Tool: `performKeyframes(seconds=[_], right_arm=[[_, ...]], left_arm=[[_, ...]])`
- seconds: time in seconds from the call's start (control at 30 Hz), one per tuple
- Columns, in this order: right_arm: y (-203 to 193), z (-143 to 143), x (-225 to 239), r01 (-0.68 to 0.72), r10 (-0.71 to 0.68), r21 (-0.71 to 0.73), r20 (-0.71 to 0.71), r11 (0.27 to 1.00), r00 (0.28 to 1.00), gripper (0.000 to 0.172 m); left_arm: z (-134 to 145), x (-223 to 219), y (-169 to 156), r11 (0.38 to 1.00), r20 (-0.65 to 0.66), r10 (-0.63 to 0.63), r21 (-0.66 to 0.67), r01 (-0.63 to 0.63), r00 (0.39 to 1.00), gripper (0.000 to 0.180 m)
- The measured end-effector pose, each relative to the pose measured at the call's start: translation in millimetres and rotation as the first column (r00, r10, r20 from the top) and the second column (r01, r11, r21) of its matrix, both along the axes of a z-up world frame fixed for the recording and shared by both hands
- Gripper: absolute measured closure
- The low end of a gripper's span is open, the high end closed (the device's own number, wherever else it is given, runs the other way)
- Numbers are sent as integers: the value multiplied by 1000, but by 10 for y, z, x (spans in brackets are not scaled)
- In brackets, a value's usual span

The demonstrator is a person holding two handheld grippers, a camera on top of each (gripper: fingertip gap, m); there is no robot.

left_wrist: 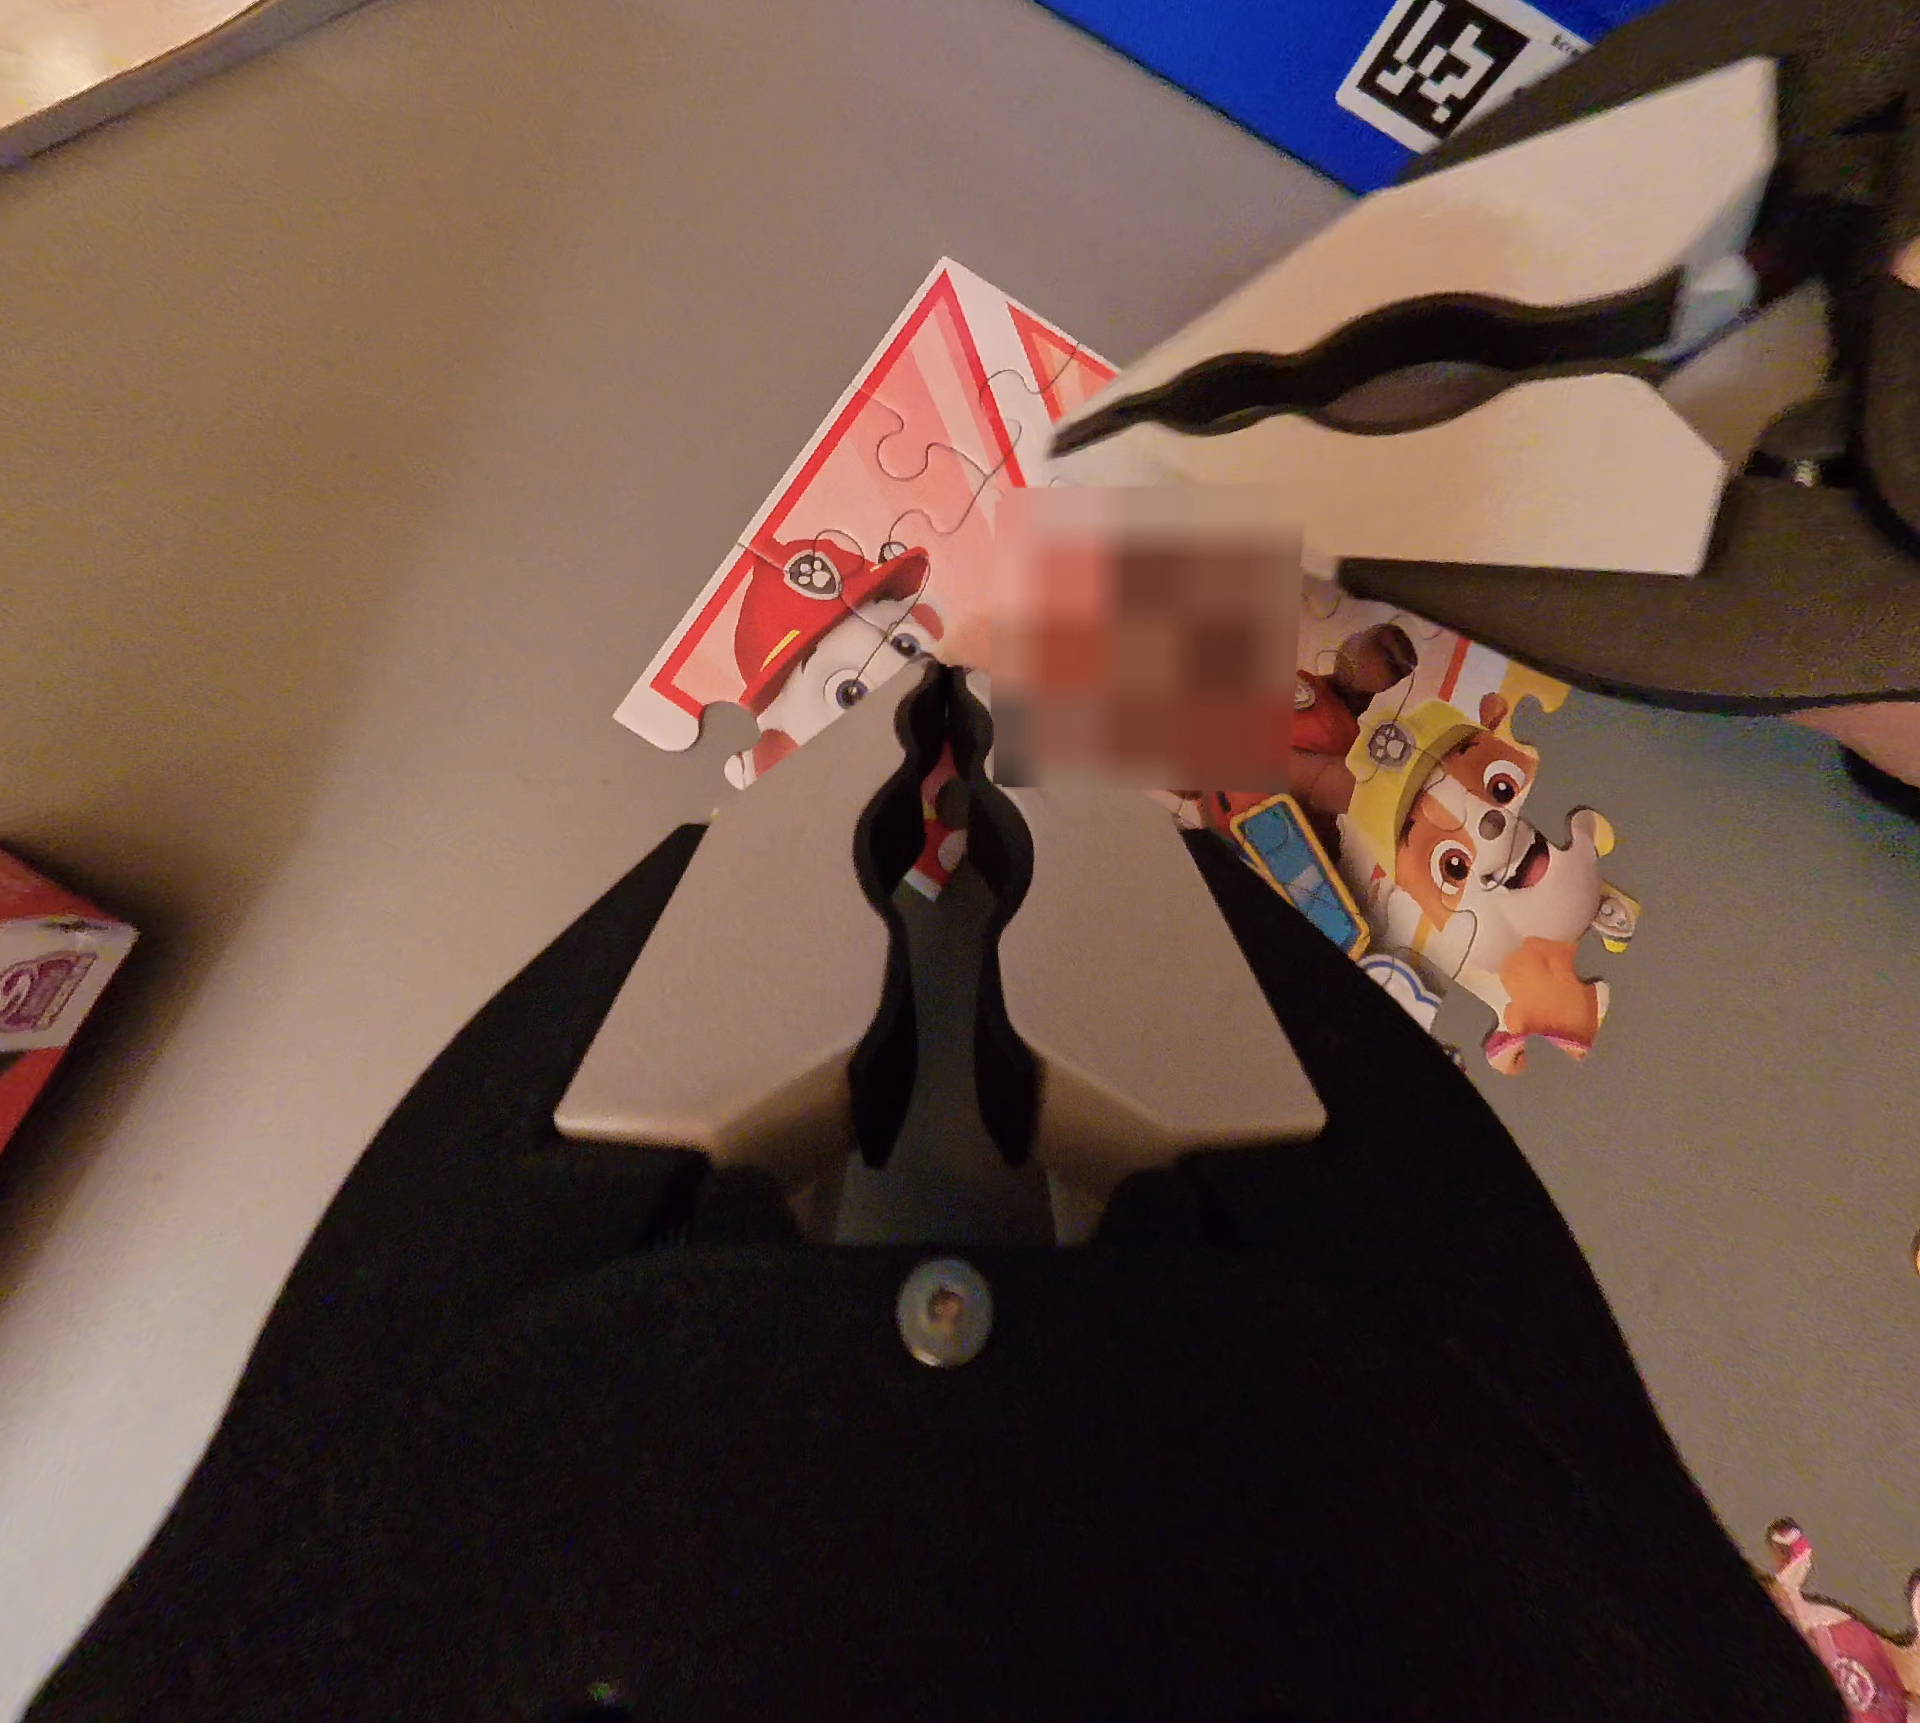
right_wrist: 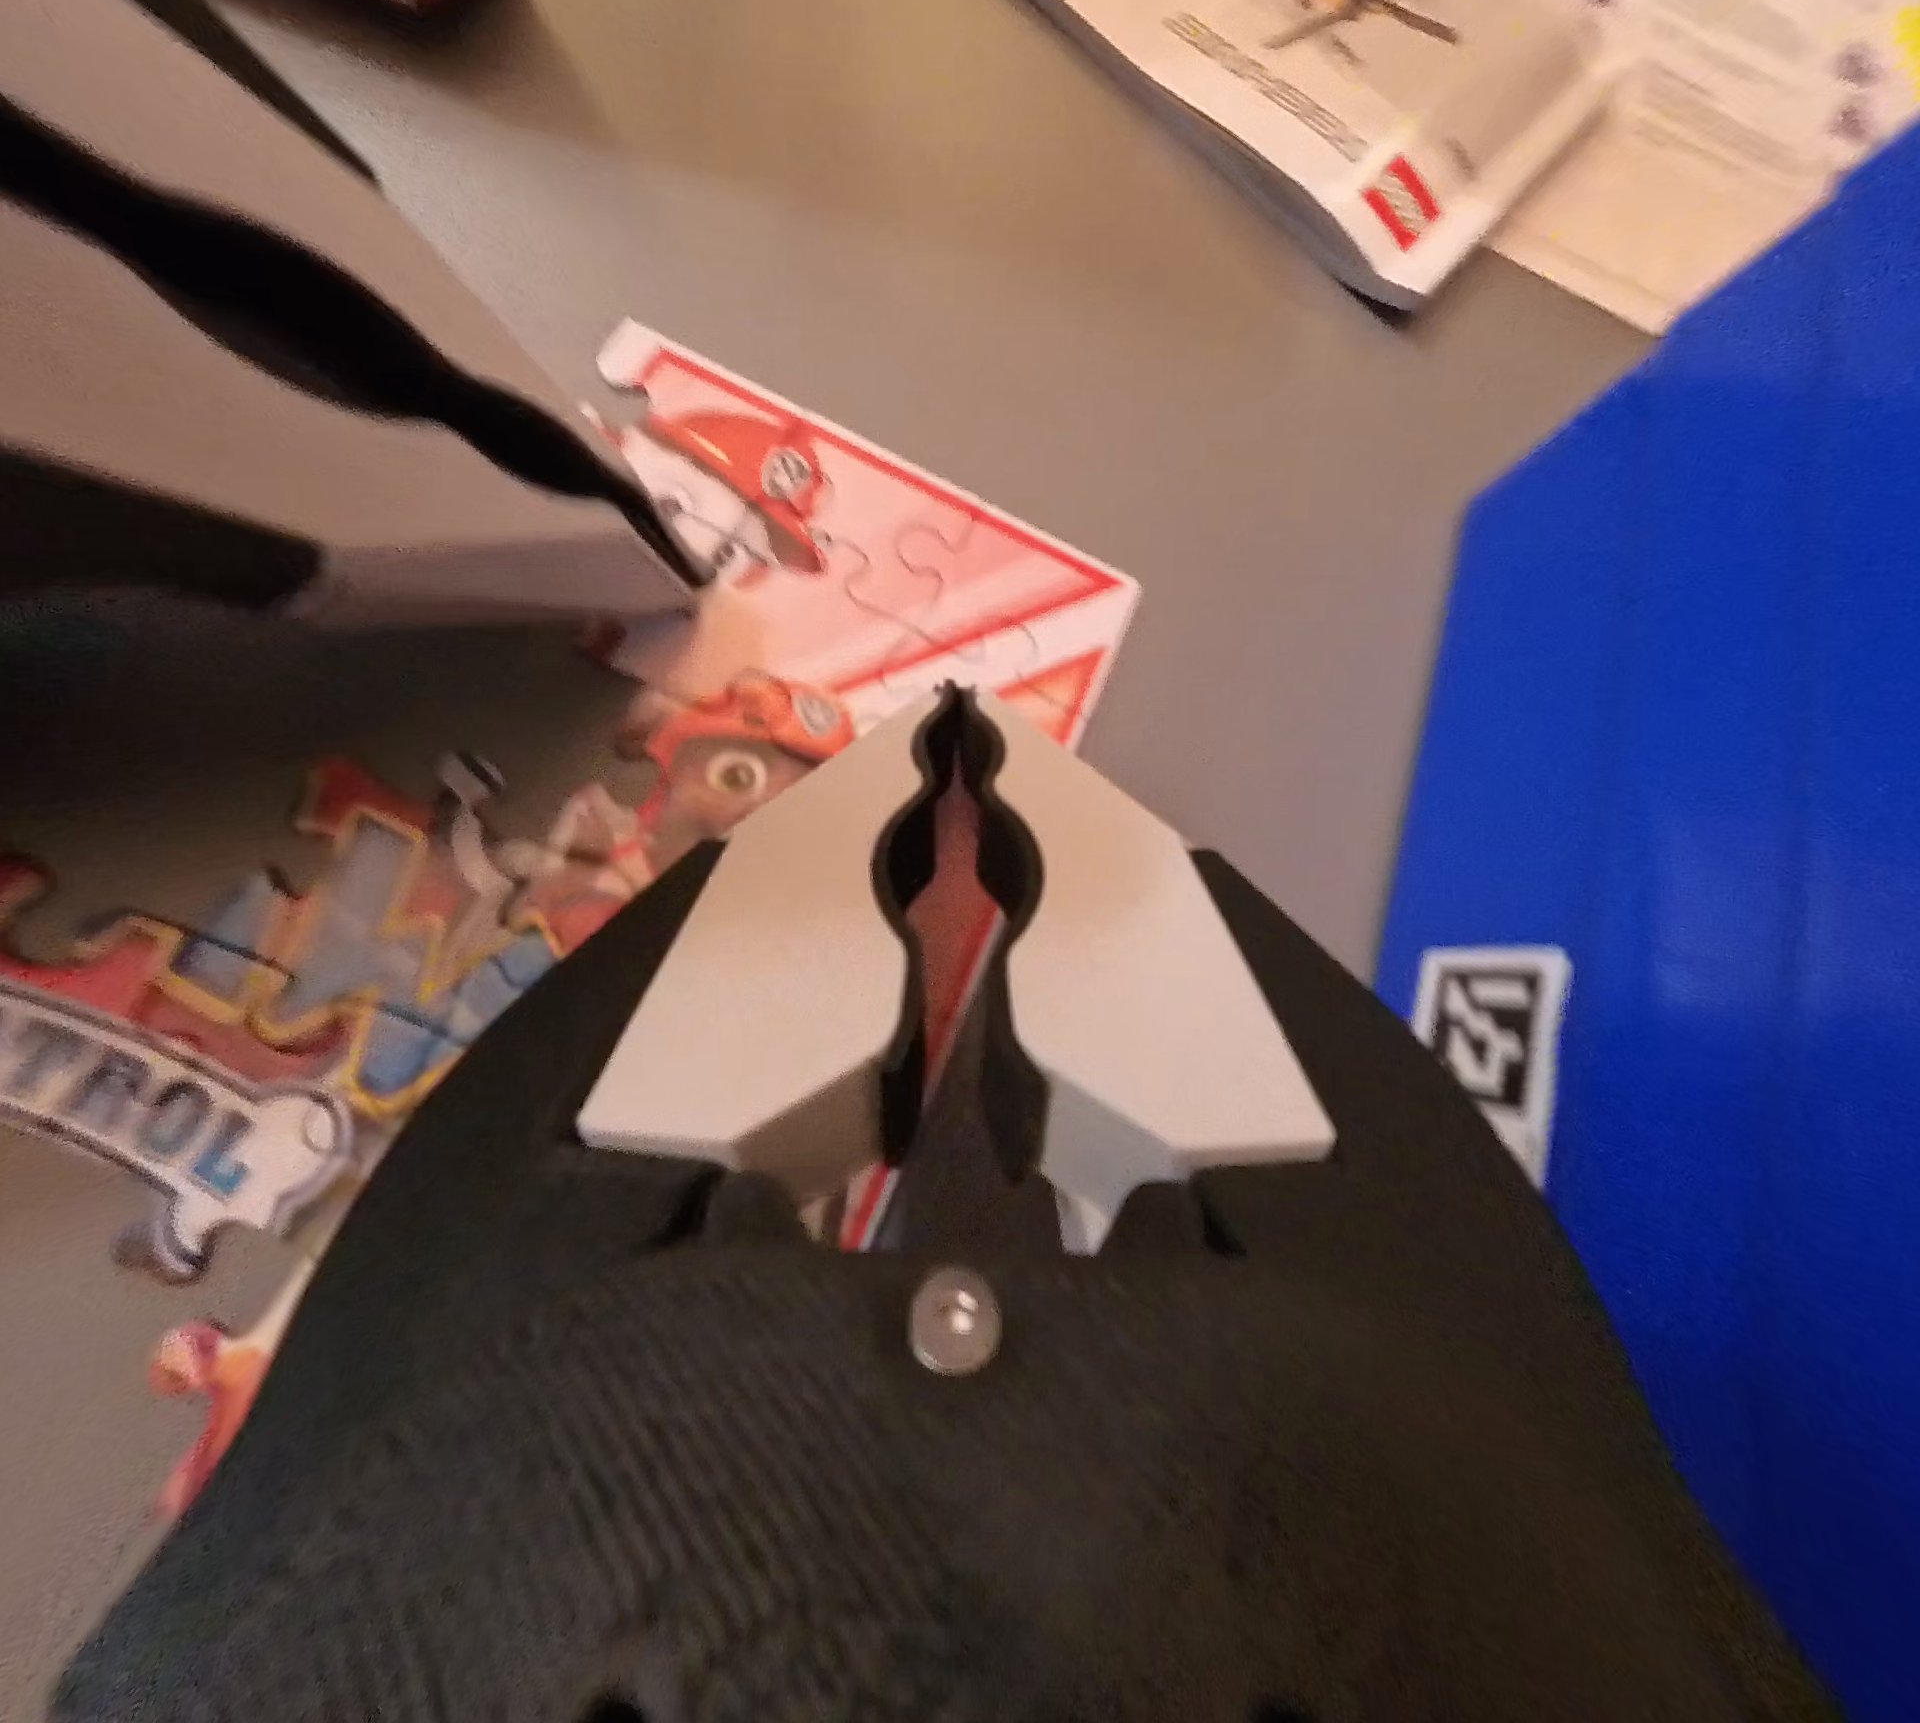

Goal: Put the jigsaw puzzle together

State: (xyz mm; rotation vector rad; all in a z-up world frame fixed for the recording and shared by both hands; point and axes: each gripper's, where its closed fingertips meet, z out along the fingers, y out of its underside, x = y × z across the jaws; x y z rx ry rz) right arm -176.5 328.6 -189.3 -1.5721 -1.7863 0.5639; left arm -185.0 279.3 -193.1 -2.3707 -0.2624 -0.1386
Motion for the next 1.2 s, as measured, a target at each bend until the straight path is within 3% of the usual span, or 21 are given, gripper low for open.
performKeyframes(seconds=[0.1, 0.2, 0.37, 0.5, 0.6, 0.73, 0.97, 1.2], right_arm=[[-165, 3, 82, -39, 38, -24, -40, 999, 998, 172], [-78, 3, 35, 1, -3, -45, -39, 999, 999, 172], [-123, 0, 120, -34, 36, -100, 17, 994, 999, 172], [27, 81, 427, 38, -39, 16, 8, 999, 999, 172], [-40, 59, 629, 44, -44, -25, 12, 999, 999, 171], [-69, 57, 751, 54, -54, -46, 8, 997, 999, 159], [-467, 220, 934, -172, 165, -83, -79, 982, 983, 146], [-738, 172, 1337, -286, 269, -295, -99, 912, 958, 119]], left_arm=[[1, -6, -33, 1000, 17, 24, 13, -24, 1000, 180], [0, 8, -51, 1000, 29, 29, 9, -29, 999, 180], [-2, 63, -136, 999, 18, 22, -32, -21, 1000, 180], [108, -68, -392, 992, -74, 56, -106, -63, 996, 180], [202, -112, -534, 992, -21, 114, -55, -115, 993, 180], [96, -48, -678, 988, 64, 150, -45, -147, 987, 180], [140, 83, -817, 988, -12, 151, -36, -151, 989, 180], [293, 203, -1162, 981, -47, 188, 52, -185, 981, 180]])
